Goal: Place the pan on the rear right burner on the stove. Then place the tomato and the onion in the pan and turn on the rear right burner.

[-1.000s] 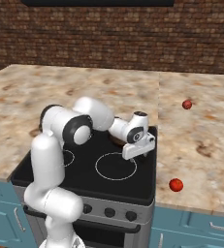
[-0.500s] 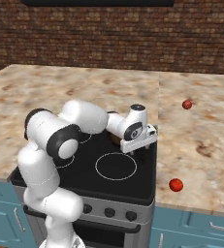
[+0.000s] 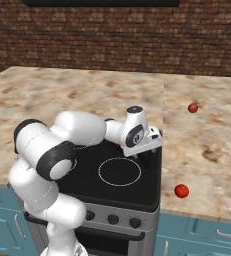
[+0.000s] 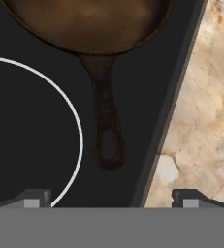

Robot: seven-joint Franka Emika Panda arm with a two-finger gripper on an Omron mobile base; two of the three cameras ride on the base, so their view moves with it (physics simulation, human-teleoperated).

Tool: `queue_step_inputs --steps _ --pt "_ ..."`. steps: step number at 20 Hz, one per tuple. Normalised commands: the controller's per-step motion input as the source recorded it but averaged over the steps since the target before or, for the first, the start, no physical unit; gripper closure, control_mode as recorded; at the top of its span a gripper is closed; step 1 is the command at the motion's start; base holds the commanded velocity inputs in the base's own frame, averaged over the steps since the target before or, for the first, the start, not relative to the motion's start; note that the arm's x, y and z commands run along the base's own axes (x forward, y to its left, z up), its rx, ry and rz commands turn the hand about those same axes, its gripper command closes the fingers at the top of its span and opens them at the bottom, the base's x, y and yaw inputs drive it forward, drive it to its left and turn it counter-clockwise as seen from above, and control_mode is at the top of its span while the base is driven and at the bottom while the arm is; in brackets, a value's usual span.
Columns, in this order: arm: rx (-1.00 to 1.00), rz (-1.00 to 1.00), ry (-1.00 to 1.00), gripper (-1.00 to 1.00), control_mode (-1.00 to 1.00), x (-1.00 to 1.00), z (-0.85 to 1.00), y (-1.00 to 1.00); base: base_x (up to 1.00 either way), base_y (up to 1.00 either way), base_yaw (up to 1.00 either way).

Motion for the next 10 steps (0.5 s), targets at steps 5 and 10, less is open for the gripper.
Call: queue_step_inputs --steps 5,10 --pt "0.0 -0.28 0.0 -1.0 -1.0 -0.31 0.12 -0.26 0.0 0.0 0.0" --pt "0.0 -0.25 -0.01 -1.0 -1.0 -0.25 0.26 -0.31 0.0 0.0 0.0"
